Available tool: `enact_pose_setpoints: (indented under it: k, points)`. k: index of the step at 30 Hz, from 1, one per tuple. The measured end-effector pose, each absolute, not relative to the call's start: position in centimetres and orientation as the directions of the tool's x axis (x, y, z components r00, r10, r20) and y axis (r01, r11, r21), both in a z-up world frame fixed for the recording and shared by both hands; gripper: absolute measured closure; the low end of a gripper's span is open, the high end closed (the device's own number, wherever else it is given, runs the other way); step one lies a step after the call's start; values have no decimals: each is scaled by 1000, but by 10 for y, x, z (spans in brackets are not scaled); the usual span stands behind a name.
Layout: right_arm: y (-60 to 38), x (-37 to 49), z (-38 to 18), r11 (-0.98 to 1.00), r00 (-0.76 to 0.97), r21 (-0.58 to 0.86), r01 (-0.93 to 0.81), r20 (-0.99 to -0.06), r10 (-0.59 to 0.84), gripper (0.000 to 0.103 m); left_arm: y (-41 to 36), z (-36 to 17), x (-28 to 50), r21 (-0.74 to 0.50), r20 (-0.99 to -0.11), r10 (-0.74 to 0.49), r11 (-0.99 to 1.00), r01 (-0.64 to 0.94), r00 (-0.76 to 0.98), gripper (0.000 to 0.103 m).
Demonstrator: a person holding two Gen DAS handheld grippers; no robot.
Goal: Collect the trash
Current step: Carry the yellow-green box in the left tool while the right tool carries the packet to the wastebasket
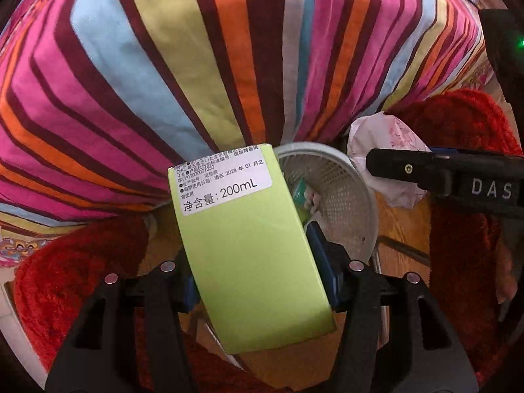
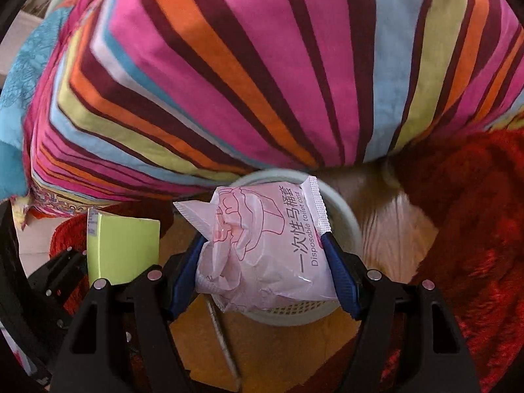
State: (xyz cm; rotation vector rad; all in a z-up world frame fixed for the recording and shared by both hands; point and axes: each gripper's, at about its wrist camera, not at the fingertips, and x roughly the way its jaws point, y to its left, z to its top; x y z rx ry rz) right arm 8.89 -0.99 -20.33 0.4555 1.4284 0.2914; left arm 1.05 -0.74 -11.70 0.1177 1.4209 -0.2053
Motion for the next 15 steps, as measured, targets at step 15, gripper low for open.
enact_pose_setpoints:
  k: [15]
  points:
    - [-6,98,-269,846,-76,472,247,-861,503,36,2,-172,32,-137,-989,-128,984,117,-79,48]
